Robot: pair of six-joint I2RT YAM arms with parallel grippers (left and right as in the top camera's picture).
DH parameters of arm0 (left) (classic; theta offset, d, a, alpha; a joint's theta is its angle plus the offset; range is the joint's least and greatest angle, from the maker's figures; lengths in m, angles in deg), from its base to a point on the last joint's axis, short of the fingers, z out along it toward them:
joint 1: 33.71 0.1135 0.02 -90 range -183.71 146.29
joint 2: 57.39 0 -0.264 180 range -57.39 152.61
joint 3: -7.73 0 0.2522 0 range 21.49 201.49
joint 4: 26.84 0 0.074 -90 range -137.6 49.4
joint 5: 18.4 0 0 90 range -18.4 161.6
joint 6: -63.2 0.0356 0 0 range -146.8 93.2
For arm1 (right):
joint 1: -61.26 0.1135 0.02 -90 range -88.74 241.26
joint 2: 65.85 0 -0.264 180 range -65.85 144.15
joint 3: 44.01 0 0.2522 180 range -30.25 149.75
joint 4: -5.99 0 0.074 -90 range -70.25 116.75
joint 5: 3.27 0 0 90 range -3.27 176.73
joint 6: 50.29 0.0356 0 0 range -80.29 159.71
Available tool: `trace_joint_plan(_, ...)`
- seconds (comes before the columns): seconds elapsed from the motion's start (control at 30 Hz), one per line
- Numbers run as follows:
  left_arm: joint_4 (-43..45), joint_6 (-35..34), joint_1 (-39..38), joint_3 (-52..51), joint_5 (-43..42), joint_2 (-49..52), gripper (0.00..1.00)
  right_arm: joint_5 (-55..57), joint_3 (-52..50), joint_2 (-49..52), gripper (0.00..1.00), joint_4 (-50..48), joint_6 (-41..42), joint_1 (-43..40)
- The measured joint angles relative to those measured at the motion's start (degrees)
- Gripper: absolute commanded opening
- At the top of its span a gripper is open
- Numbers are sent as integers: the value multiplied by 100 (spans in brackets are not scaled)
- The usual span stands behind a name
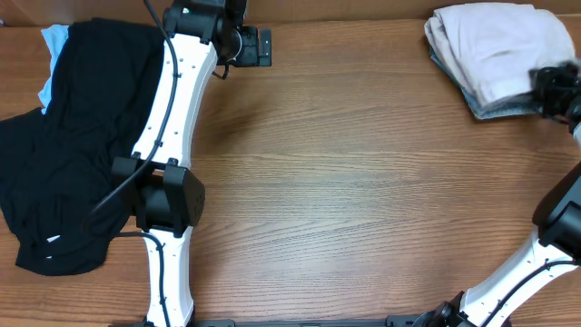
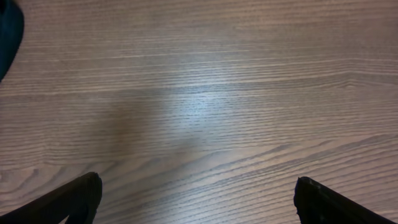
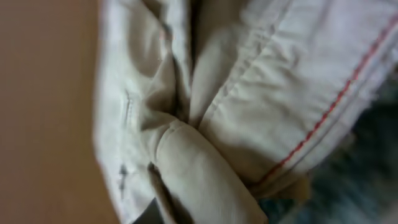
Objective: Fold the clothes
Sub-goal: 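Release the shorts and pull the right gripper back from the stack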
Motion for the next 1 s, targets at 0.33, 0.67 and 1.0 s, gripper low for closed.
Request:
trace_joint_plan(0.33, -31, 0, -127, -7, 2, 402, 100, 533, 20, -2, 95, 1261, -1283, 7)
trace_joint_plan(0.67, -50, 0, -162, -9, 2, 424, 100, 1283, 321, -610, 97, 2671, -1814, -74)
trace_joint_plan(1.0, -50, 0, -162, -9, 2, 424, 100, 1541, 866, -3047, 98, 4227, -2686, 59)
